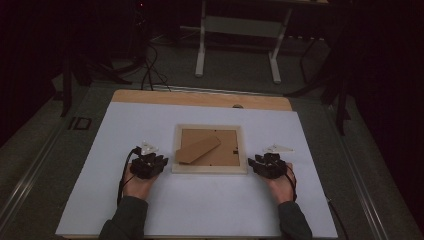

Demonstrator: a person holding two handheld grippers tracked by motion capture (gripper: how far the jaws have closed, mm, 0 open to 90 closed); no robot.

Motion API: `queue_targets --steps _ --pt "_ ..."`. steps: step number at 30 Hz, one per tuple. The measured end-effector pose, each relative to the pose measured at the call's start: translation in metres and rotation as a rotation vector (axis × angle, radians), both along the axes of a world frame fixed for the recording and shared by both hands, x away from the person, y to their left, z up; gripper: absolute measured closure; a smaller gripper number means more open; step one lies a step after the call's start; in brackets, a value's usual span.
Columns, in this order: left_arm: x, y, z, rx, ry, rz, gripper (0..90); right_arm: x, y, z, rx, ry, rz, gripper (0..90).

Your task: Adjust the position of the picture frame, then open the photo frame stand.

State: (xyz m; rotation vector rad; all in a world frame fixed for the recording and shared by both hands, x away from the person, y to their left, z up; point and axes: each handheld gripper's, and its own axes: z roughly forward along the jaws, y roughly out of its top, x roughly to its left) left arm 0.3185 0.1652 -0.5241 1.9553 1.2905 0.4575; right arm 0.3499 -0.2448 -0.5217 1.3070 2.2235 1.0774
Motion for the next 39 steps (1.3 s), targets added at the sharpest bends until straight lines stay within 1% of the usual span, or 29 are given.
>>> queue_targets --steps 3,9,11,12,13,16,19,22,23,27,30,33,36,37,39 --pt "0.000 0.001 0.001 0.000 -0.006 0.005 71.6 0.000 0.000 0.000 0.001 0.000 0.002 59.9" --pt "-0.002 0.005 0.005 -0.014 -0.010 0.014 69.3 0.000 0.001 0.001 0.004 -0.002 0.004 59.2" --pt "-0.003 0.006 0.006 -0.023 -0.014 0.013 67.3 -0.001 0.002 0.002 0.004 -0.006 0.009 59.0" --pt "-0.003 0.006 0.008 -0.035 -0.018 0.013 66.5 -0.001 0.002 0.002 0.005 -0.008 0.010 59.0" --pt "-0.003 0.006 0.008 -0.035 -0.018 0.013 65.7 -0.001 0.002 0.002 0.005 -0.008 0.010 59.0" --pt "-0.003 0.007 0.011 -0.052 -0.016 0.007 64.5 -0.001 0.001 0.002 0.009 -0.009 0.007 58.8" --pt "-0.003 0.007 0.012 -0.048 -0.016 0.003 63.3 -0.001 0.000 0.003 0.012 -0.009 0.007 58.5" --pt "-0.003 0.006 0.015 -0.057 -0.018 -0.001 62.1 -0.001 -0.001 0.002 0.012 -0.004 0.009 58.5" --pt "-0.003 0.005 0.016 -0.059 -0.017 -0.012 61.6 -0.001 -0.001 0.002 0.013 -0.001 0.009 58.4" --pt "-0.002 0.005 0.020 -0.059 -0.022 -0.021 60.7 -0.001 -0.001 0.002 0.014 0.000 0.009 58.0" --pt "-0.001 0.007 0.023 -0.074 -0.030 -0.017 59.1 -0.001 -0.002 0.003 0.020 -0.004 0.007 57.8" --pt "0.000 0.010 0.026 -0.085 -0.029 -0.018 59.1 -0.001 -0.004 0.003 0.023 -0.005 0.005 57.7" --pt "0.001 0.011 0.029 -0.098 -0.032 -0.023 59.3 -0.001 -0.004 0.002 0.025 -0.004 0.004 57.5" --pt "0.001 0.011 0.033 -0.102 -0.033 -0.025 59.2 -0.001 -0.003 0.002 0.025 -0.003 0.006 57.5" --pt "0.002 0.012 0.034 -0.103 -0.033 -0.033 59.0 -0.001 -0.003 0.002 0.024 -0.003 0.008 57.4"
